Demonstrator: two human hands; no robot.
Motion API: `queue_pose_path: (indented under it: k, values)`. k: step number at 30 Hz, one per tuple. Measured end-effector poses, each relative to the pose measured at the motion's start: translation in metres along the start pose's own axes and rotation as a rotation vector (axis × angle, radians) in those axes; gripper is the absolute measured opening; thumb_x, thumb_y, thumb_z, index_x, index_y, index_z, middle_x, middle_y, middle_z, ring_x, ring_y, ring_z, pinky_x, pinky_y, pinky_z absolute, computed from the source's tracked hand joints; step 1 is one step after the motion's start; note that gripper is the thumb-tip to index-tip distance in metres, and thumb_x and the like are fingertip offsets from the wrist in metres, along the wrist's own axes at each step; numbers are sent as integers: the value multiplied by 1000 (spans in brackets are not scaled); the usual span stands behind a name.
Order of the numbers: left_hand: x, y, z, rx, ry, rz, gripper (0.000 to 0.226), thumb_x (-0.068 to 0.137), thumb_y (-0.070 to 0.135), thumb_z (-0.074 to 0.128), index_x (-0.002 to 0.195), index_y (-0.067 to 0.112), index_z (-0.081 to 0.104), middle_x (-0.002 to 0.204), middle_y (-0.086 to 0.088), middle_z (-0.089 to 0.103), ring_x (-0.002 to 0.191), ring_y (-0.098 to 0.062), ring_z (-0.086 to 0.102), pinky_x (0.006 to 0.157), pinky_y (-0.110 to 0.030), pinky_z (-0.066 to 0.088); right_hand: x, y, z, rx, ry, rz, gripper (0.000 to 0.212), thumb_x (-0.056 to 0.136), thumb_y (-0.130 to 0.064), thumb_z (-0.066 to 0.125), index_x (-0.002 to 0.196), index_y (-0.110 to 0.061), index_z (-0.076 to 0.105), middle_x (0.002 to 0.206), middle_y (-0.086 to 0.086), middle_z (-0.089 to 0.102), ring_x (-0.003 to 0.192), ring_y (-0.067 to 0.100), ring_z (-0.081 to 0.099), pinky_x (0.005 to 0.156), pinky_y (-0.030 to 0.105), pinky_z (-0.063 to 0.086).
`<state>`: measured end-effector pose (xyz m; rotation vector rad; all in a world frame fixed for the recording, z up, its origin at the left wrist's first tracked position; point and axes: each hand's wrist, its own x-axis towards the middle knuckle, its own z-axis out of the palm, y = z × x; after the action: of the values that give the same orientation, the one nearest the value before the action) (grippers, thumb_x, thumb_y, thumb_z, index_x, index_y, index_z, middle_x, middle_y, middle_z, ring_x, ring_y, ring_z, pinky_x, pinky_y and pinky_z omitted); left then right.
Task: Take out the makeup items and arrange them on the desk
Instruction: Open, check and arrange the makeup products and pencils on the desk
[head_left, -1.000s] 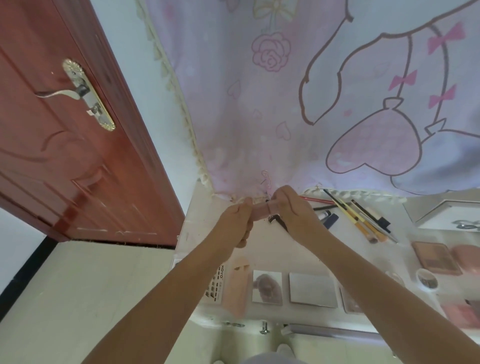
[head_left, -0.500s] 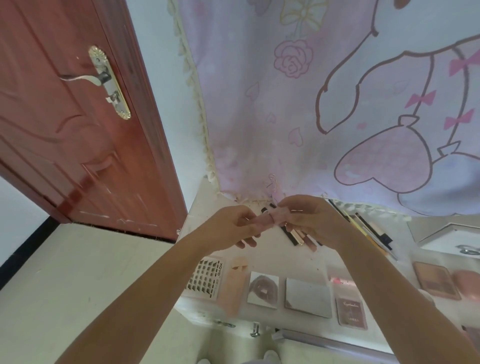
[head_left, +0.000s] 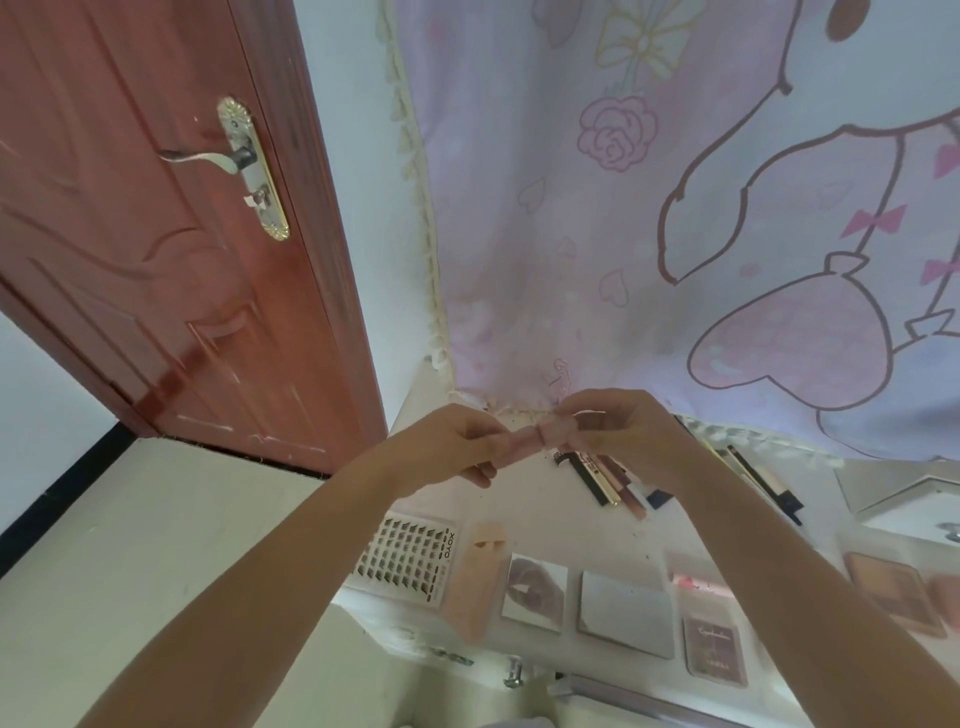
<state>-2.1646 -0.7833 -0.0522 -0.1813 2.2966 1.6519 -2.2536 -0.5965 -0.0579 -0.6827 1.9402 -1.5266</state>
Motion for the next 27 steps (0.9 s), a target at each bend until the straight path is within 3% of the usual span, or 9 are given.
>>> queue_pose_path:
  k: [3,5,8,11,15,18,22,25,27]
  values:
    - [1,1,4,257,184,85,21,91,18,54,100,2,65,85,-12,64,71,-13,56,74,-23,48,2,-2,1,226,-74,104,19,77,-18,58,95,-17,61,74,-2,70,64,14,68,61,24,57]
    - [-1,2,8,464,284,180,22,89,24,55,97,6,67,92,-14,65,79,-21,56,75,-27,44,2,-4,4,197,-53,187,20,86,-27,50,85,-10,61,64,3,65,50,12,61,47,19,51]
    - [-3,1,12,577,310,259,27,89,28,54,94,5,66,90,-14,63,85,-23,55,75,-27,41,3,-3,7,66,14,225,30,93,-20,47,69,-6,58,49,2,59,36,9,50,36,17,42]
    - [-1,-3,13,631,278,266,29,90,30,51,92,4,65,87,-14,62,83,-22,54,69,-24,37,1,1,6,107,22,210,20,90,-9,52,72,-6,61,48,-3,60,41,8,54,42,16,46]
    - [1,-10,17,423,156,142,57,83,54,44,83,1,64,68,-6,55,61,-11,49,64,-19,42,-3,10,2,74,7,147,12,84,-2,61,78,-11,66,57,-6,66,54,7,64,56,13,52]
    - [4,-18,17,193,90,26,22,92,23,51,86,11,68,67,0,59,57,-3,57,77,-31,54,-6,15,0,17,0,69,24,78,7,63,78,-16,69,70,-9,69,67,5,67,63,12,51]
    - [2,-23,20,-68,2,-61,23,94,14,49,78,19,65,65,2,60,59,-5,60,74,-24,54,-10,22,1,100,16,14,51,73,23,57,58,-25,70,73,-15,68,67,-1,61,59,11,47]
    - [2,-22,24,-94,3,-61,22,95,12,46,81,14,64,66,0,59,53,2,59,63,-14,52,-8,22,4,150,-15,44,30,80,9,58,79,-20,66,80,-9,67,71,3,63,64,16,51]
    - [5,-22,26,-13,69,-16,18,94,12,47,89,10,65,66,2,58,53,3,58,63,-13,52,-8,17,6,63,-28,152,13,89,-7,55,86,-19,61,82,-3,62,66,5,63,58,18,52]
